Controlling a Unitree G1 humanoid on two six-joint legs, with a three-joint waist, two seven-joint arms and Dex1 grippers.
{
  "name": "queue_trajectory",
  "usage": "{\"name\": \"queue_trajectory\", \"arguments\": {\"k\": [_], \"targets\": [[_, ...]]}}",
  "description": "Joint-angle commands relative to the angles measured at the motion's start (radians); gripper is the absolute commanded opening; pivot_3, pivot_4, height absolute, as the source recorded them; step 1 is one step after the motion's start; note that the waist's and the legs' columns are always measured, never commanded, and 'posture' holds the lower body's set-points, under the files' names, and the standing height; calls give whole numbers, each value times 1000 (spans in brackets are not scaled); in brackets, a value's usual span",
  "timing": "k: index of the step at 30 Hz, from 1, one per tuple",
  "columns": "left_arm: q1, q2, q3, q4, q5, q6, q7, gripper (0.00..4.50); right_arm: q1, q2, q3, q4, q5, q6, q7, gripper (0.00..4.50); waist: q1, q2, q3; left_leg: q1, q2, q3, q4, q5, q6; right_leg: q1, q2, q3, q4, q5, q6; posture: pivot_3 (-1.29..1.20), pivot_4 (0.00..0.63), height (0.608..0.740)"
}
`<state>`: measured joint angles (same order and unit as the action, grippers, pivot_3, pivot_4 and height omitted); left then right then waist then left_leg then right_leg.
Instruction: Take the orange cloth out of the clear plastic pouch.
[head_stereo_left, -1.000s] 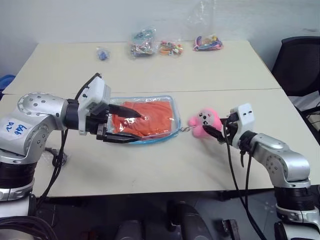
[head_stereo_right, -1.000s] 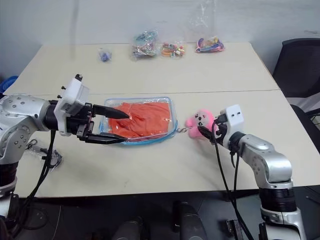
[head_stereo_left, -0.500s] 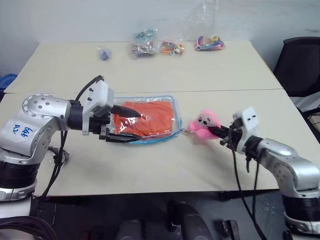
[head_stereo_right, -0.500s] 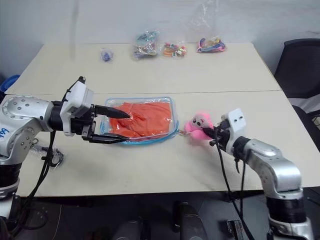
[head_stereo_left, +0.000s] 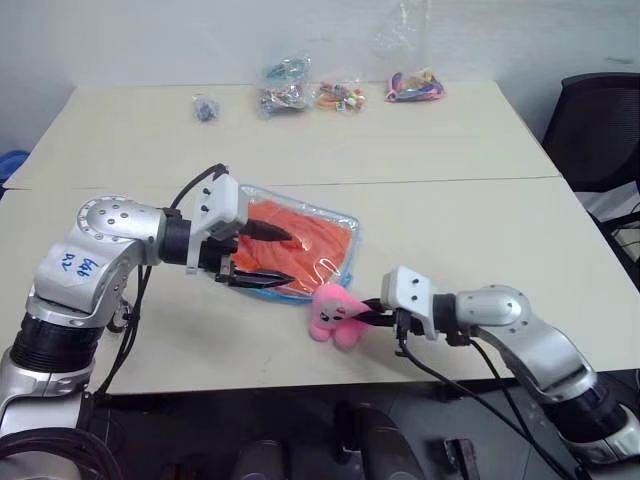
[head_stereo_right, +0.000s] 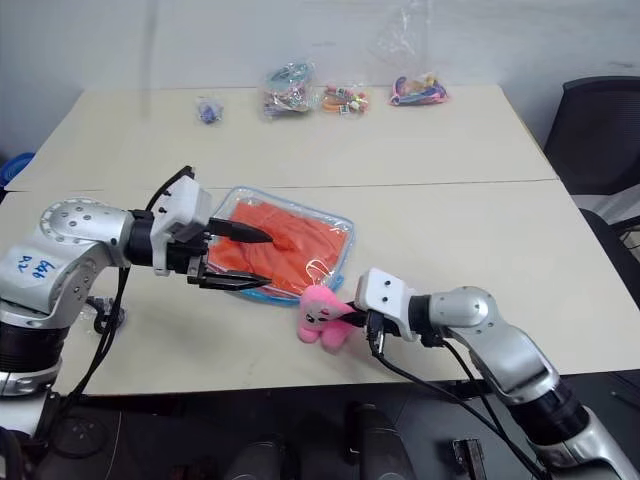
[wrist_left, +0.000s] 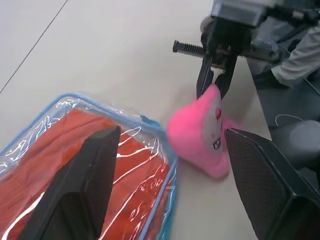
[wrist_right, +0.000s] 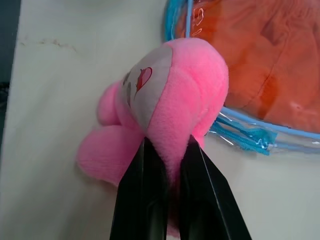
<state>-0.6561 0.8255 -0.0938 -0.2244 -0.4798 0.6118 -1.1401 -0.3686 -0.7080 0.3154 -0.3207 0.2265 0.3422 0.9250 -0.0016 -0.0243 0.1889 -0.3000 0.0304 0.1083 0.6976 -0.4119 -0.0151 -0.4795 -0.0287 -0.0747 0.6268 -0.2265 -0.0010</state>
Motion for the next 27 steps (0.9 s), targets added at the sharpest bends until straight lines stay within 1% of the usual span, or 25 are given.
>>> {"name": "queue_trajectory", "arguments": {"k": [1, 7, 10, 12, 13, 14, 15, 20, 21, 24, 27], "targets": [[-5, -1, 16, -20, 9, -13, 13, 3500, -11, 12, -12, 1, -50, -170, 28, 29, 0, 0, 0, 0, 0, 0, 0, 0, 0, 0, 0, 0, 0, 0, 0, 0, 150, 740], [31, 0, -3, -25, 37, -31, 12, 3500, -67, 61, 58, 63, -133, -331, 85, 29, -5, 0, 0, 0, 1, 1, 0, 0, 0, 0, 1, 1, 1, 0, -1, 0, 150, 740], [46, -2, -14, -21, 55, -48, 11, 3500, -108, 70, 76, 120, -183, -432, 106, 29, -2, 0, 0, 1, 1, 0, 0, 0, 0, 0, 1, 0, 1, -1, -1, 0, 150, 740], [55, -2, -23, -23, 63, -56, 6, 3500, -128, 80, 82, 145, -200, -466, 115, 29, -2, 0, 0, 1, 1, 0, 0, 0, 0, 0, 0, 0, 1, -1, -1, 0, 150, 740], [58, -4, -29, -25, 64, -56, 5, 3500, -136, 88, 87, 150, -199, -466, 124, 612, -1, 0, 0, 1, 1, 0, 0, 0, 0, 0, 0, 0, 1, 0, -1, 0, 150, 740], [60, -7, -33, -25, 64, -54, 5, 3500, -142, 97, 94, 154, -200, -461, 131, 794, -1, 0, 0, 1, 1, 0, 0, 0, 0, 0, 0, 0, 1, -1, -1, 0, 150, 740], [60, -10, -37, -24, 65, -54, 6, 3500, -147, 105, 100, 158, -208, -464, 134, 1098, -1, 0, 0, 1, 1, 0, 0, 0, 0, 0, 0, 0, 1, 0, -1, 0, 150, 740], [75, -21, -54, -23, 70, -54, 3, 3500, -151, 107, 93, 171, -279, -538, 108, 2798, -1, 0, 0, 1, 1, 0, 0, 0, 0, 0, 0, 0, 1, 0, -1, 0, 150, 740], [77, -26, -61, -22, 72, -54, 3, 3500, -147, 93, 84, 160, -274, -548, 119, 3069, -1, 0, 0, 1, 1, 0, 0, 0, 0, 0, 0, 0, 1, 0, -1, 0, 150, 740], [77, -53, -96, -7, 78, -51, -2, 3500, -142, 45, 47, 107, -261, -570, 136, 3069, 0, 0, 0, 1, 1, 0, 0, 0, 0, -1, 0, 0, 1, 0, -1, 0, 150, 740], [71, -70, -127, 4, 80, -49, -27, 3500, -146, 19, 11, 57, -237, -547, 137, 3069, 1, 0, 0, 1, 1, 0, 1, 0, 0, -1, -1, 0, 1, 0, -1, 0, 150, 740]]}}
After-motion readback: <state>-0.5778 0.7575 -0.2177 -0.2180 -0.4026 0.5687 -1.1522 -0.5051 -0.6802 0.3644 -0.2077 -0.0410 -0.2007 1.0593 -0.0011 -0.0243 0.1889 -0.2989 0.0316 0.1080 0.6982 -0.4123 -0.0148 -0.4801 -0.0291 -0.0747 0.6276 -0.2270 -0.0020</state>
